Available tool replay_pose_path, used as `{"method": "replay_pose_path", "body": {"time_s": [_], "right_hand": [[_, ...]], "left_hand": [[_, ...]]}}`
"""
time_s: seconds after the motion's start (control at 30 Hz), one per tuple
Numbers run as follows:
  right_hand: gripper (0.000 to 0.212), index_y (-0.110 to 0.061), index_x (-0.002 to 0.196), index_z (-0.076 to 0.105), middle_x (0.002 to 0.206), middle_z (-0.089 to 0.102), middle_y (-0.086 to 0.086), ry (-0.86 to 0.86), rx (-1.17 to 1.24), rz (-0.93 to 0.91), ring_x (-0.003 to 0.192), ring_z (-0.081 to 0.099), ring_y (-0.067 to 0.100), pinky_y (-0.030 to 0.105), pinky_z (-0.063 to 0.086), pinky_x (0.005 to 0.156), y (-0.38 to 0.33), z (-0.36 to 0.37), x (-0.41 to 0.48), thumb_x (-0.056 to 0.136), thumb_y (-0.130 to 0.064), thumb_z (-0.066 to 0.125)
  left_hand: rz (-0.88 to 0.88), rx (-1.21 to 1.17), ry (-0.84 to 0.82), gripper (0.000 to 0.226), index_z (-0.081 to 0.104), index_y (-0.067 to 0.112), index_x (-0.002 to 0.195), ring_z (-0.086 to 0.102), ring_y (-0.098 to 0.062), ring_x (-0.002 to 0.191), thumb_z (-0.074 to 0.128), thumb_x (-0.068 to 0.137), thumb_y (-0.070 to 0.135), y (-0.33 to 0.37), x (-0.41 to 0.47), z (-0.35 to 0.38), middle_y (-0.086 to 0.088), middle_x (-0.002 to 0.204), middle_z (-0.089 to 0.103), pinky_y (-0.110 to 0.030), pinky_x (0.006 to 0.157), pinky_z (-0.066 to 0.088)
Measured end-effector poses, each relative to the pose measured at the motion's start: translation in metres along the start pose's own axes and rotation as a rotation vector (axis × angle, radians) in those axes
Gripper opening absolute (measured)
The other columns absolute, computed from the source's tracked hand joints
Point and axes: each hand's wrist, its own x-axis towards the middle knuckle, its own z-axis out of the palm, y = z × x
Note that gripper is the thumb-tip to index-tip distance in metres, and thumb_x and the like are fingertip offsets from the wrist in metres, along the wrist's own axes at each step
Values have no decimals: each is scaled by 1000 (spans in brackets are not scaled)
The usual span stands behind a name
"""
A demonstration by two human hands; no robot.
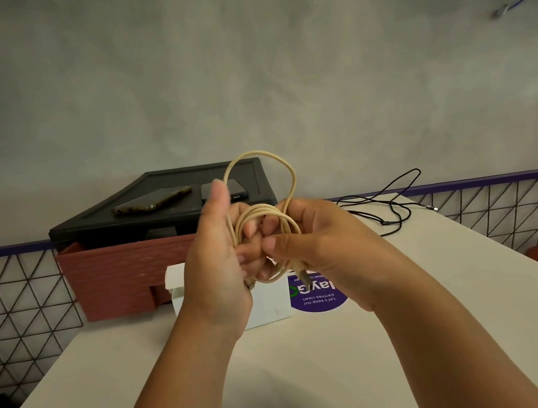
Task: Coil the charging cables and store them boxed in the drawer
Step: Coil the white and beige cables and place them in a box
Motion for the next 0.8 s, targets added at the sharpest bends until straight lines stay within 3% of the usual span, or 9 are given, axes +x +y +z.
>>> {"method": "replay_pose_path", "body": {"time_s": [0.07, 0.17, 0.3, 0.43, 0.5, 0.63, 0.8], "right_hand": [[6, -17, 88, 62, 73, 66, 0, 88, -290, -1, 56, 58, 3, 15, 49, 54, -1, 1, 0, 86, -11, 61], [8, -20, 91, 62, 82, 66, -3, 122, -523, -4, 70, 61, 12, 24, 53, 68, -2, 3, 0, 89, -15, 55], [15, -17, 100, 59, 94, 70, 1, -15, -593, 56, 72, 65, 7, 16, 53, 64, -4, -1, 0, 95, -10, 47], [25, -22, 101, 59, 92, 70, -3, -48, -654, 18, 75, 68, 8, 33, 56, 79, -3, -9, -1, 90, -1, 51], [27, -24, 109, 59, 93, 70, -6, -42, -667, 13, 72, 66, 7, 34, 56, 81, -3, -13, -2, 91, -5, 53], [38, -30, 117, 56, 82, 67, -11, 5, -573, 28, 53, 56, -2, 15, 50, 61, -3, -18, -1, 94, -2, 46], [41, -26, 121, 56, 73, 64, -13, 112, -509, 24, 47, 52, -2, 12, 40, 50, 0, -22, 2, 95, 2, 42]], "left_hand": [[12, 4, -13, 55, 39, 15, 48, 17, -8, 34, 29, 72, 64, 1, 1, -2, 4, 37, 28, -32, 51, 10], [5, 68, 24, 62, 39, 16, 49, 16, -8, 36, 19, 88, 60, -4, 2, -3, 6, 40, 23, -29, 50, 17], [24, 210, 117, 56, 39, 17, 52, 19, -9, 38, 27, 97, 47, -8, 4, -5, 7, 42, 26, -31, 50, 20], [75, 226, 123, 45, 36, 12, 58, 21, -6, 36, 36, 98, 32, -5, 1, -1, 6, 38, 26, -24, 43, 23], [86, 216, 109, 45, 35, 12, 57, 21, -6, 35, 37, 97, 33, -5, 1, -1, 8, 37, 26, -24, 44, 24], [53, 67, 77, 42, 33, 14, 55, 16, -7, 35, 43, 81, 45, 2, 1, -4, 8, 38, 21, -20, 38, 24], [21, -91, 51, 38, 31, 15, 55, 15, -6, 32, 45, 74, 46, 9, 1, -7, 8, 38, 18, -16, 36, 22]]}}
